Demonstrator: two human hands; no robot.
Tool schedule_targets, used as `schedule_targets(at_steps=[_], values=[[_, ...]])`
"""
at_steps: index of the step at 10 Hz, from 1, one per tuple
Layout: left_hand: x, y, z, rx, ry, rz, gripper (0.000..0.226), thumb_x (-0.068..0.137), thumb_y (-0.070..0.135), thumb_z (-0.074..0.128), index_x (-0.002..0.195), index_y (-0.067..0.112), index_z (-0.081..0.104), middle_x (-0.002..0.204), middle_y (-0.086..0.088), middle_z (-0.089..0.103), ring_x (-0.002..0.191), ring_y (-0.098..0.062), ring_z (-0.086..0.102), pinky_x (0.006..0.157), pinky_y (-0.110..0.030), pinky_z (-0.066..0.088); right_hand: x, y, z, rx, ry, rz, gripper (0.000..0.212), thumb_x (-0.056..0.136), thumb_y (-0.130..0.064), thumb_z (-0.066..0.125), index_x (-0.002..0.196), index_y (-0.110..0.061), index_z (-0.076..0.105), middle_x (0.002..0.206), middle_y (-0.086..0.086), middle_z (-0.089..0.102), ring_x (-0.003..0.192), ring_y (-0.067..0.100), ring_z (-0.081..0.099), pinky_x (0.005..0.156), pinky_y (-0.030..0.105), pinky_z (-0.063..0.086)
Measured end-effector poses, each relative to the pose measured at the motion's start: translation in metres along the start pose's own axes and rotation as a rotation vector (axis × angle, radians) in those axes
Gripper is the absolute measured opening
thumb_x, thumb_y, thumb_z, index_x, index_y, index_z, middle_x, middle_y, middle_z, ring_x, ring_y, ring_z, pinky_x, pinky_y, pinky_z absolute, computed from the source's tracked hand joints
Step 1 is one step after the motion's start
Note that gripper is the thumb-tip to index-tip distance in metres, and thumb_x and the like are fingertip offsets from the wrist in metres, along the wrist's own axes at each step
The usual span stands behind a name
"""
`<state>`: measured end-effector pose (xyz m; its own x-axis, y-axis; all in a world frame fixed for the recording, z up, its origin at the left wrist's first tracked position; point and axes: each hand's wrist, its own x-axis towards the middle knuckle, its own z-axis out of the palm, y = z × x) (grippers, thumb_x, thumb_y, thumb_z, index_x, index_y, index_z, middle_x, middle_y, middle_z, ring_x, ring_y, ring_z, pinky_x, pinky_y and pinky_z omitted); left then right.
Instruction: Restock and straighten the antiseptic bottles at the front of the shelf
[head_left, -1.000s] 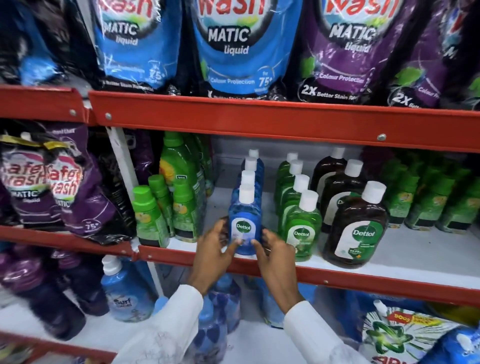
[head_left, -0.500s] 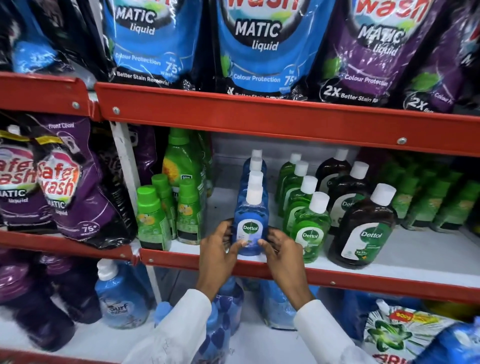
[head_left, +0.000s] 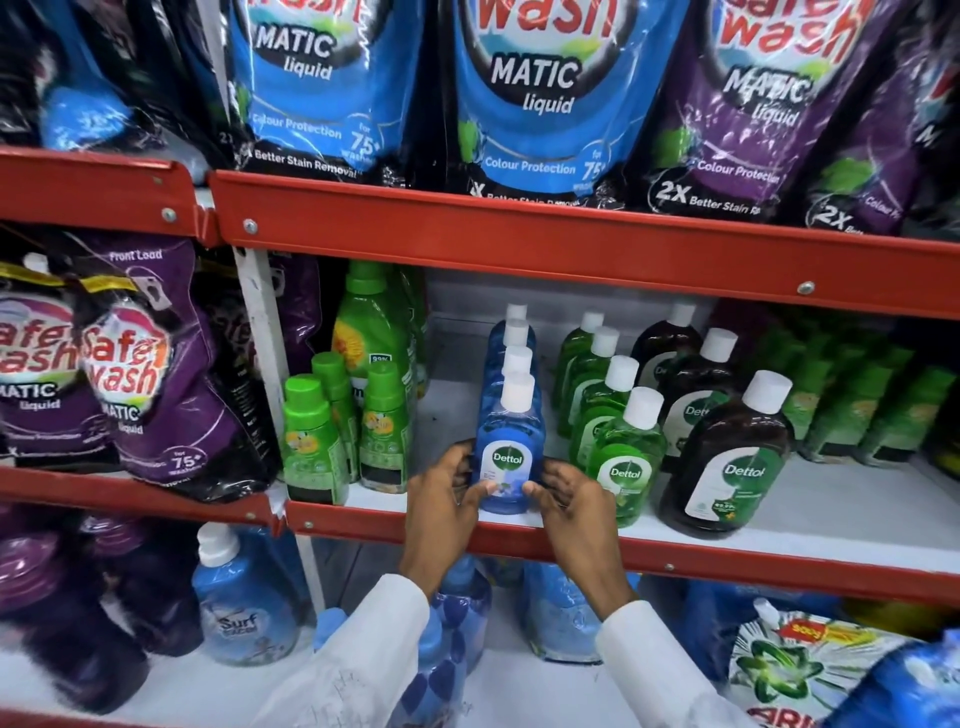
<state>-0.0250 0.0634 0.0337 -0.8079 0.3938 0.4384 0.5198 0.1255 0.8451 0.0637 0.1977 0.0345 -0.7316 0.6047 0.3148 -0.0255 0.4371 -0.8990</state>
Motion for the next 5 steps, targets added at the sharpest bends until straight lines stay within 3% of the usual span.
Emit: schedule_targets(at_steps=[3,4,5], values=[[0.000,-0.002,0.001,0.001,-0.001,0.012,0.039,0.079,0.010,0.078,0.114,0.015,0.063,0.097,0.004,0.075,0.083,0.007,0.069,0.075,-0.010,0.053,-0.001,-0.001,0.000,-0.041,0.021,-0.033,0.026,0.087,-0.004,0.072,0.113,-0.003,0.069,0.099,-0.006,0.069,0.077,-0.026,0.061,0.073,-0.003,0.045],[-0.002,-0.003,0.000,-0.015,-0.003,0.001,0.042,0.079,0.017,0.079,0.117,0.021,0.061,0.105,-0.001,0.076,0.087,0.004,0.069,0.080,-0.019,0.058,-0.005,-0.005,-0.001,0.007,0.040,-0.021,0.032,0.085,-0.004,0.074,0.116,-0.001,0.068,0.103,-0.006,0.069,0.079,-0.024,0.063,0.076,0.000,0.049],[-0.011,0.002,-0.003,0.082,0.108,0.041,0.055,0.080,0.030,0.078,0.129,0.021,0.055,0.124,-0.002,0.068,0.109,-0.013,0.065,0.097,-0.036,0.054,-0.021,-0.007,-0.012,0.057,0.214,-0.054,0.035,0.082,-0.014,0.079,0.116,-0.011,0.071,0.109,-0.005,0.076,0.092,-0.007,0.070,0.089,0.021,0.058]])
